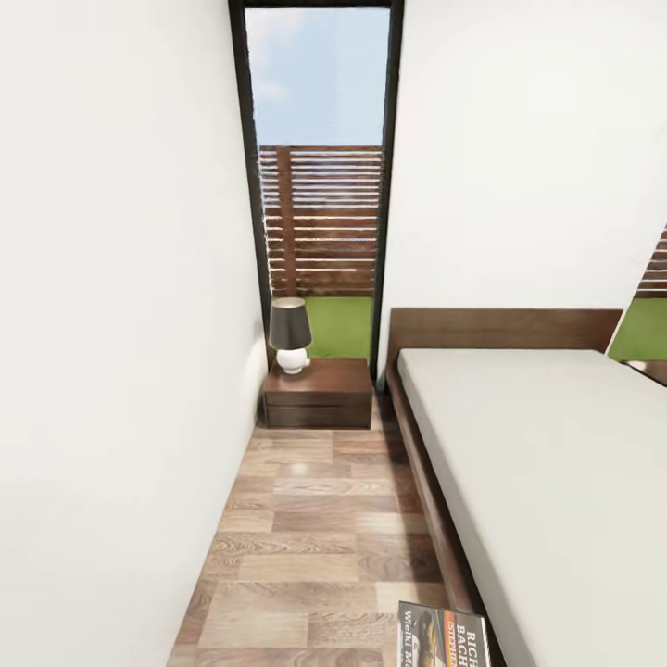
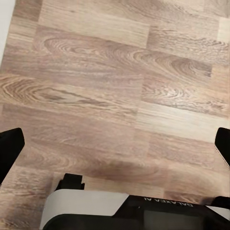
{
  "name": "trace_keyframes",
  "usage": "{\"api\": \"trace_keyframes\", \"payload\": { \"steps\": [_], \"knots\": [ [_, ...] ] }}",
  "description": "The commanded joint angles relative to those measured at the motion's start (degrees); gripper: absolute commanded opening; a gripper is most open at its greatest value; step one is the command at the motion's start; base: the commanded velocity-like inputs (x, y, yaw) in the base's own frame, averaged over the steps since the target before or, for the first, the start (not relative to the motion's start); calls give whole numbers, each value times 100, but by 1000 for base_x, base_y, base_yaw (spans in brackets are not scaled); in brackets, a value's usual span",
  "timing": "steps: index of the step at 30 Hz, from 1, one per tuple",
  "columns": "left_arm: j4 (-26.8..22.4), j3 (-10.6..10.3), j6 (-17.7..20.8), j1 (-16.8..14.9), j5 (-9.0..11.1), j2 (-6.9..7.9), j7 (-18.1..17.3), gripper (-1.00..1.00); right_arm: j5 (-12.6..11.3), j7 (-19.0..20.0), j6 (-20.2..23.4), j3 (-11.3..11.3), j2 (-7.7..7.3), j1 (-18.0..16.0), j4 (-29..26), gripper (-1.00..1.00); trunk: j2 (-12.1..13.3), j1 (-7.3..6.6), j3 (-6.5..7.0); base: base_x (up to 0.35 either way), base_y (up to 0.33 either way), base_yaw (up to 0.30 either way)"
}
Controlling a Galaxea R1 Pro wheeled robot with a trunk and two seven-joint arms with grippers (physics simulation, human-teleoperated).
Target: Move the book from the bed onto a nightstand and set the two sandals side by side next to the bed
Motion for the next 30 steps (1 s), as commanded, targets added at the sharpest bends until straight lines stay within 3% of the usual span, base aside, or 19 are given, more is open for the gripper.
{"api": "trace_keyframes", "payload": {
  "steps": [1,10,22,30],
  "knots": [
    [7,-1,-20,-5,47,-1,-27,100,17,22,26,-43,0,-4,-2,-100,-5,4,-8,328,5,0],
    [7,-1,-26,-5,48,-1,-27,100,17,22,26,-43,0,-4,-2,-100,-5,4,-8,146,1,-7],
    [7,-1,-27,-4,48,-1,-28,100,17,28,26,-43,0,-4,-2,-100,-5,4,-8,2,0,-231],
    [7,-1,-23,-5,48,-1,-24,100,17,30,26,-43,0,-4,-2,-100,-5,4,-8,160,0,-41]
  ]
}}
